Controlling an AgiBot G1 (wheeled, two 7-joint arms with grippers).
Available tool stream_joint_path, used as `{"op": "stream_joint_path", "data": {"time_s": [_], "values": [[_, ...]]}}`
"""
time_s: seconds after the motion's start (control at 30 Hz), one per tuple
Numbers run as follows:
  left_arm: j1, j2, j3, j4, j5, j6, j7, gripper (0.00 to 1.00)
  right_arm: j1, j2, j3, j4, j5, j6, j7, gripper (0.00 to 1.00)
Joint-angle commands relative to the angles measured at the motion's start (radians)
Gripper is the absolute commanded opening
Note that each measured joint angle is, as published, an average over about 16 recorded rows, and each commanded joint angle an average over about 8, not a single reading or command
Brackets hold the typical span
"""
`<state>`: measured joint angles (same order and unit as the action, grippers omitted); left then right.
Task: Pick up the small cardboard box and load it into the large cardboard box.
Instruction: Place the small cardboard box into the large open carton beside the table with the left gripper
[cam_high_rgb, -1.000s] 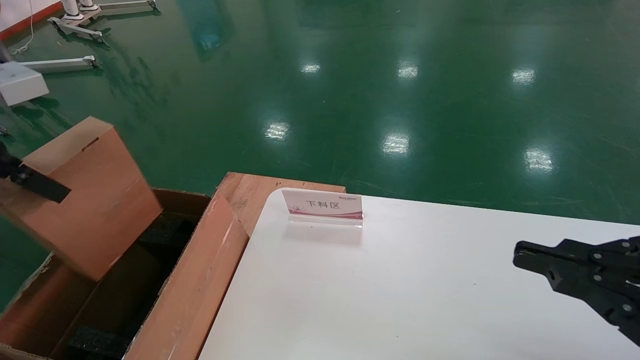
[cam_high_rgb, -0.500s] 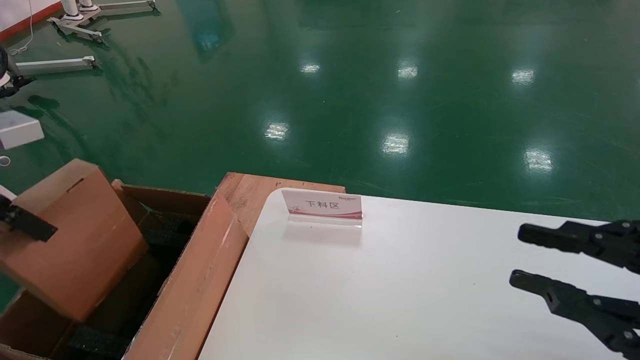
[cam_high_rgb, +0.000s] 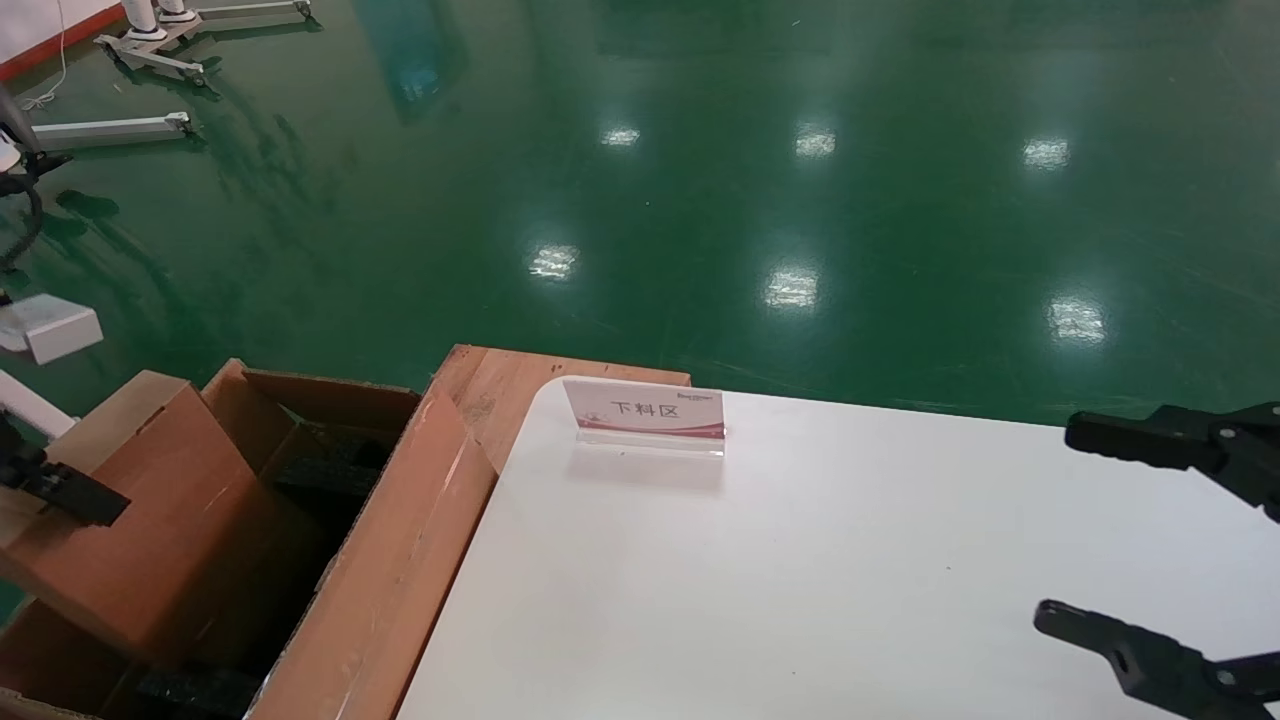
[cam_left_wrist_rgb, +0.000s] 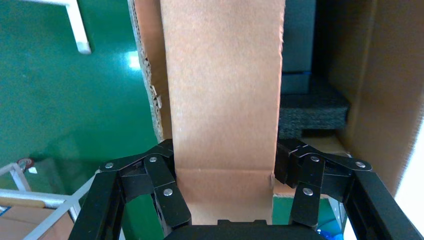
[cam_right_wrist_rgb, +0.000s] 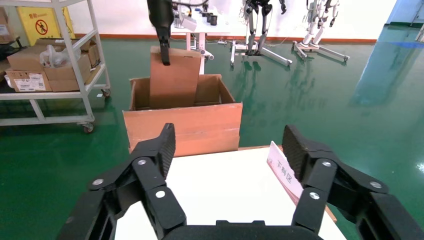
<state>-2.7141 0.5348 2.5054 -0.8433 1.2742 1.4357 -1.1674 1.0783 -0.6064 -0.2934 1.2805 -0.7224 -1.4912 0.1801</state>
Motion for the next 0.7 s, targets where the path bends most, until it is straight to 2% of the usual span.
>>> {"op": "stream_joint_path", "data": {"time_s": [0.03, 0.7], "values": [[0.025, -0.003, 0.002, 0.010, 0.001, -0.025, 0.000, 0.00, 0.000, 0.000, 0.000, 0.000, 0.000, 0.000, 0.000, 1.00], [0.274, 0.066, -0.018, 0.176, -0.073, -0.163, 0.013, 0.00, 0.000, 0.001, -0.001, 0.000, 0.001, 0.001, -0.001, 1.00]]}}
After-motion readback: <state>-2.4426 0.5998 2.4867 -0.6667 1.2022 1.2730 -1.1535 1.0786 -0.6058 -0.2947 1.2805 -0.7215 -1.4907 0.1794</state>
